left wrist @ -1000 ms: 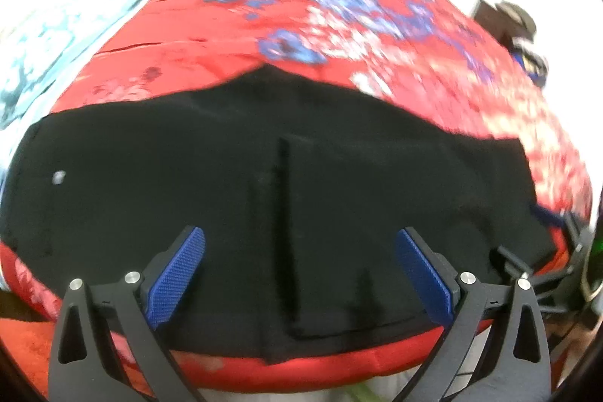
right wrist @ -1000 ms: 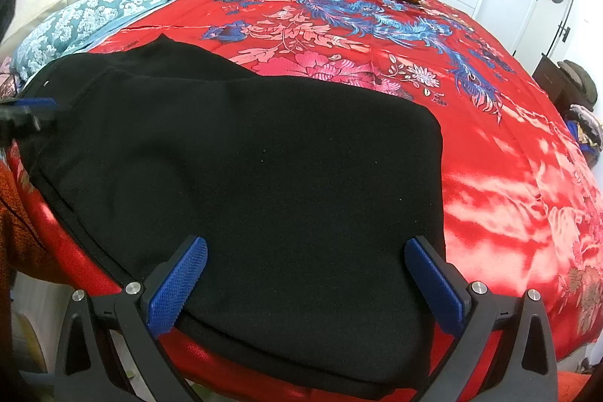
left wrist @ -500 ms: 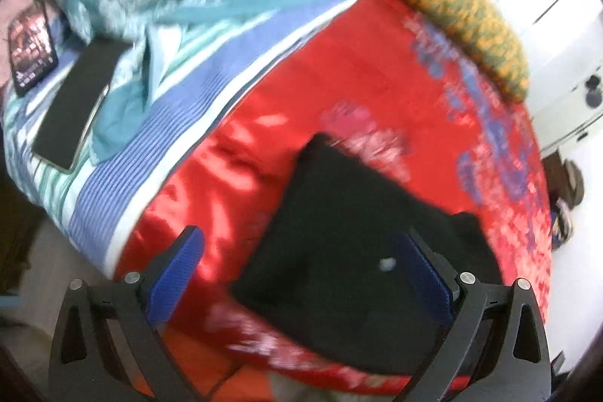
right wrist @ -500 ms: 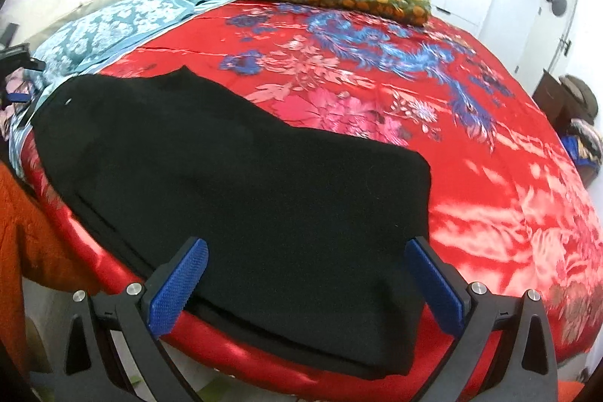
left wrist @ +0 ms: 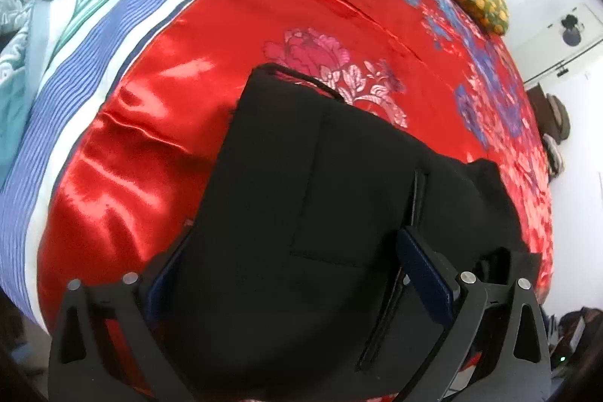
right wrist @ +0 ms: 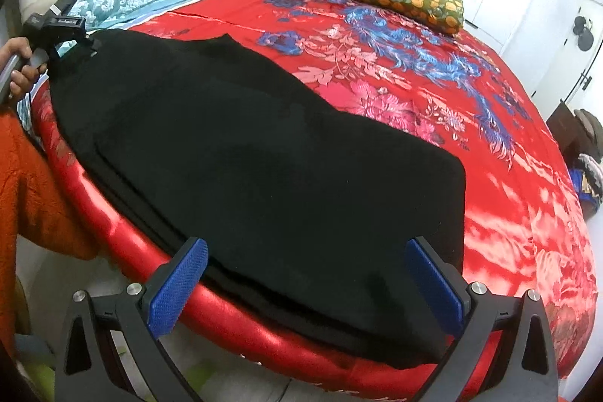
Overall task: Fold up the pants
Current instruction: 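Grasp the edge of the folded black trousers with the left gripper and lift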
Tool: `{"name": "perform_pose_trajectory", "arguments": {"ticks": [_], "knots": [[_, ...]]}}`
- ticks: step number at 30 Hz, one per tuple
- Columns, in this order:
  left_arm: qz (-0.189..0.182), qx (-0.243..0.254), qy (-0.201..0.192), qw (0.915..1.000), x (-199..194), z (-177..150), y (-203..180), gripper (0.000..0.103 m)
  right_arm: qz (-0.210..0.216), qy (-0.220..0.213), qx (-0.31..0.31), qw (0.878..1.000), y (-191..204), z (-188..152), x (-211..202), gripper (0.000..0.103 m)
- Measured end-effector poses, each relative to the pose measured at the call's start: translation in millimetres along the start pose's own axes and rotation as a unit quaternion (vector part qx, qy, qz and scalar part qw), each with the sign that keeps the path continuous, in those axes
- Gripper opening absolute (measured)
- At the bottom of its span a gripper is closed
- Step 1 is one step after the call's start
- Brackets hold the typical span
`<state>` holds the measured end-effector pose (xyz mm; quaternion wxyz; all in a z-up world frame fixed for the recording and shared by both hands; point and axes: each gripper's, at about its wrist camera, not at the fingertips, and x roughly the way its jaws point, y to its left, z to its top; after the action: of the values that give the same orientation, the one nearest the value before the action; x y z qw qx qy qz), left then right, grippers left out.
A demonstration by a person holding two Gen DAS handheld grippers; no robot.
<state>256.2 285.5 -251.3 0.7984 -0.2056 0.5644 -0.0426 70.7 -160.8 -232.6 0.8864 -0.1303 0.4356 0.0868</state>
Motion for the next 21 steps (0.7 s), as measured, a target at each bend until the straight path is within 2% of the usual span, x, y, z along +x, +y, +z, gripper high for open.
{"name": "perform_pose_trajectory", "arguments": {"ticks": [2, 4, 6, 8, 11, 14, 17, 21], "knots": [[-0.017, -0.016, 0.004, 0.9997, 1.1, -0.6, 6.3, 0.101, 0.000, 0.000, 0.001, 1.000, 0.1, 0.9, -0.1, 0.103], [-0.018, -0.015, 0.004, 0.9997, 0.5, -1.2, 6.2, 0.100, 0.001, -0.003, -0.001, 1.000, 1.6, 2.3, -1.3, 0.103], [-0.015, -0.008, 0.004, 0.9999, 0.4, -0.4, 2.9, 0.086, 0.000, -0.005, -0.004, 1.000, 2.7, 3.2, -1.5, 0.103], [-0.012, 0.002, 0.003, 0.9999, -2.6, -2.5, -1.2, 0.063, 0.000, -0.004, -0.005, 1.000, 3.0, 3.5, -0.9, 0.103], [0.002, 0.003, -0.004, 1.0000, -8.7, -4.5, 0.3, 0.040, -0.006, -0.007, -0.003, 1.000, 2.7, 4.0, -1.1, 0.103], [0.011, -0.007, -0.008, 0.9999, -15.6, -7.3, -1.5, 0.030, -0.007, -0.013, 0.004, 1.000, -0.6, 5.6, -3.8, 0.103], [0.033, -0.028, -0.011, 0.9990, -27.4, -10.5, -12.1, 0.027, -0.011, -0.023, 0.013, 1.000, -6.2, 8.2, -8.5, 0.103], [0.015, -0.046, -0.026, 0.9985, -54.3, -12.3, -29.9, 0.022, -0.017, -0.038, 0.032, 0.999, -16.7, 9.8, -16.5, 0.103]]}}
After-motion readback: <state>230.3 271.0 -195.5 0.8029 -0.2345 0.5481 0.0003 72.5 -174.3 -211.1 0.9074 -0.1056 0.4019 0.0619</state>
